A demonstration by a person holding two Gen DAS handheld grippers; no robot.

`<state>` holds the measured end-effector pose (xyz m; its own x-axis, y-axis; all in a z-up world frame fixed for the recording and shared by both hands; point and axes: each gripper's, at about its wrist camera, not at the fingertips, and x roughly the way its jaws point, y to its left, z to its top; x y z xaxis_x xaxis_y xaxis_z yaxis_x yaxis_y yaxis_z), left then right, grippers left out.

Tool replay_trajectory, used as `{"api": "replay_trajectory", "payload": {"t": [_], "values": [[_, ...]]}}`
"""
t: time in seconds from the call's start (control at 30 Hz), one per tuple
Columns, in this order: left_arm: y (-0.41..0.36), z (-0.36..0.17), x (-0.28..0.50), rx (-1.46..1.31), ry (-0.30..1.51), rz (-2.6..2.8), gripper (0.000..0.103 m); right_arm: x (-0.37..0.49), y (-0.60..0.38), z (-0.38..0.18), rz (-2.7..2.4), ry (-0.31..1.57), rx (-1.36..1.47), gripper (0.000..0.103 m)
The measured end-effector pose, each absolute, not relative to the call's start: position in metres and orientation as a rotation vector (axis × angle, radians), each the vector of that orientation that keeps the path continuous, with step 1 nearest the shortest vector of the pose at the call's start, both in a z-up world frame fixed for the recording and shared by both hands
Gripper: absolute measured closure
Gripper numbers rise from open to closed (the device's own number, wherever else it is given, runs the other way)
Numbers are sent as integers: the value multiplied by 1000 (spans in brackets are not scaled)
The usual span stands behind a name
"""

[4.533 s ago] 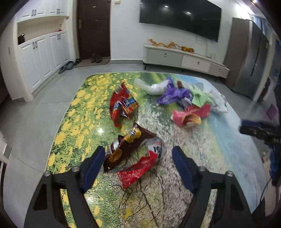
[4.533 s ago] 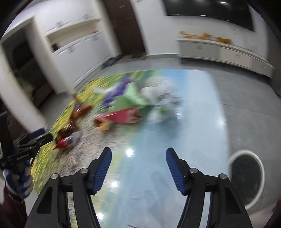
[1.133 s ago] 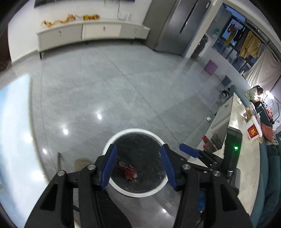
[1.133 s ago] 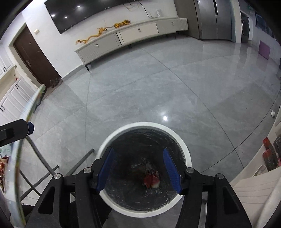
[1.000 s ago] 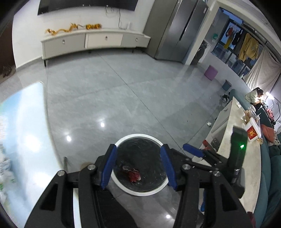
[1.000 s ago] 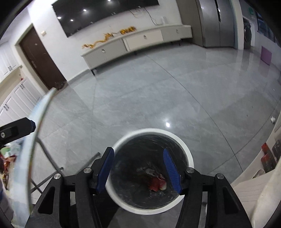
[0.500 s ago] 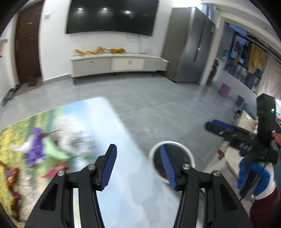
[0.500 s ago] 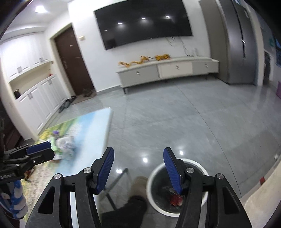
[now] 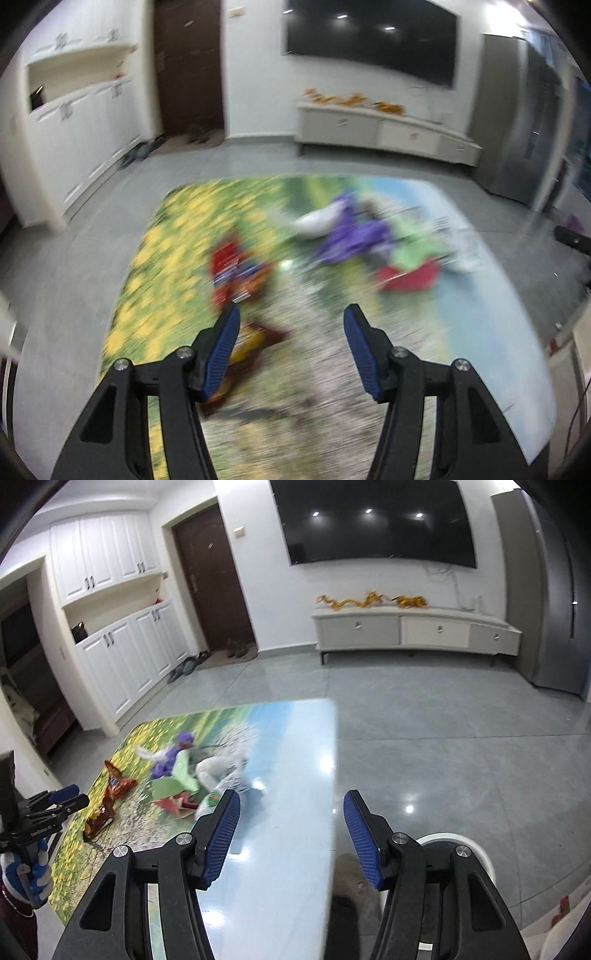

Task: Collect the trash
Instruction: 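Return both tools to the table, then grasp the brown snack wrapper with the left tool while the right tool grasps the red barcode wrapper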

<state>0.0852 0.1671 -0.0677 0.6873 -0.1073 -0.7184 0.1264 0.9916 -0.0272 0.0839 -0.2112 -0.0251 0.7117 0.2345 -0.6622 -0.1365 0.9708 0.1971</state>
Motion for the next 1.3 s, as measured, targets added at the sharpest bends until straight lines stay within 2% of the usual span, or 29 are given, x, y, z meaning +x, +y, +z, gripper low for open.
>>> {"api": "replay_trajectory", "payload": {"t": [0.2, 0.47, 0.7, 1.03, 1.07, 1.1, 1.13, 1.3], "values": [[206, -93, 84, -13, 843, -99, 46, 103, -152, -41, 357, 808, 108, 47], [199, -116, 98, -1, 887, -153, 46, 130, -61, -82, 539, 904, -59, 47], [201, -128, 105, -11, 909, -166, 47, 158, -46, -115, 539, 966, -92, 47], [198, -136, 115, -20, 929, -187, 48, 180, -37, -132, 576, 961, -88, 47], [196, -136, 116, -16, 929, -190, 51, 180, -37, -134, 582, 959, -91, 48], [195, -137, 116, -14, 931, -193, 55, 180, -36, -135, 588, 958, -92, 54], [194, -137, 116, -15, 933, -195, 56, 179, -35, -137, 594, 959, -93, 61], [190, -135, 112, -26, 932, -208, 65, 167, -39, -137, 626, 955, -63, 78]]}}
